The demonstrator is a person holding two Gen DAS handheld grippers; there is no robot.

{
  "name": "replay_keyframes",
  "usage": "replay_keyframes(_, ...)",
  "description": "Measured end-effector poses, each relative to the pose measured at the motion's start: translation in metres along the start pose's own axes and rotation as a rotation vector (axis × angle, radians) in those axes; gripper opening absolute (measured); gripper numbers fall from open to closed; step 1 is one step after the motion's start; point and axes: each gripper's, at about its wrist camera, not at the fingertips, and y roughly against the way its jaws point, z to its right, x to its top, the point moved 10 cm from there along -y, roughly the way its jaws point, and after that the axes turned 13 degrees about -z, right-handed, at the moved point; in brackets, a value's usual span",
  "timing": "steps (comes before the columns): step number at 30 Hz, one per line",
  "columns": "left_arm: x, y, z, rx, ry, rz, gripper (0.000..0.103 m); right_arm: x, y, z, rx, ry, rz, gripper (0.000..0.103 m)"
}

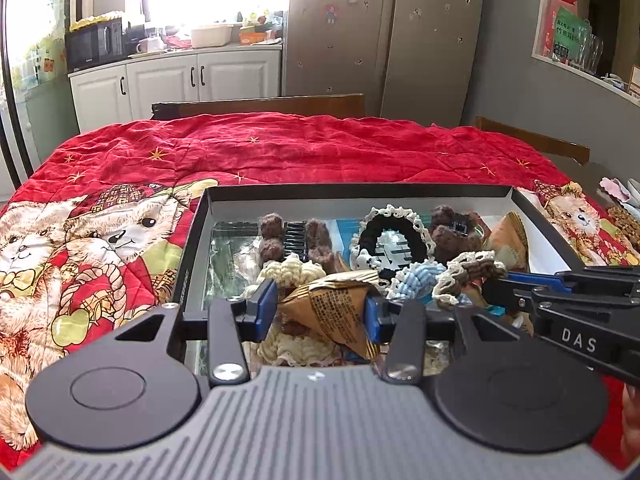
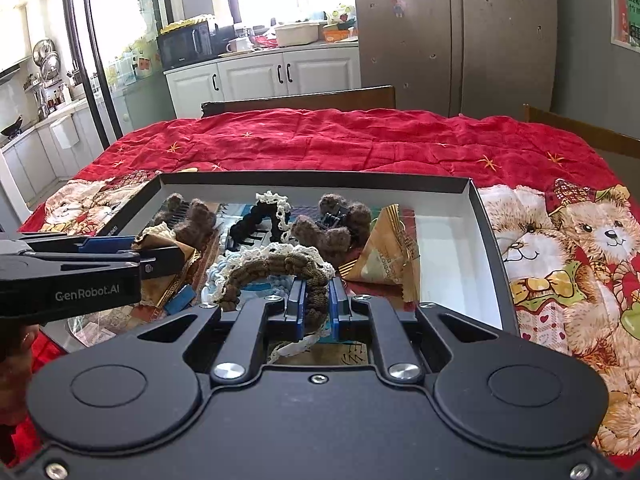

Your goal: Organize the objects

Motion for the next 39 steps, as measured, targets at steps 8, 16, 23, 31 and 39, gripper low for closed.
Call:
replay_keyframes(8,-0.001,0.000,0.000,0.006,-0.005,0.003,0.055,-0.001,-0.001,0.001,-0.007,0.001,-0.003,0.017)
replay_keyframes(16,-0.002,0.006,0.001,0.000,0.003,0.008,0.065,0.000,0.006,0.000,-0.001,0.002,0.016,0.026)
replay_keyframes(23,0.000,0.031,0.003,-0.008,0.002,0.037,0.081,-0.002,0.033,-0.007,-0.011,0.033,0.056,0.036)
replay_keyframes(31,-0.007,0.074,0.002,0.006,0.002,0.083,0.091,-0.015,0.080,-0.014,-0.023,0.041,0.101,0.041)
replay_keyframes(39,-0.032,0.115,-0.005,0.053,0.019,0.110,0.103,-0.043,0.125,-0.022,-0.002,0.041,0.115,0.058)
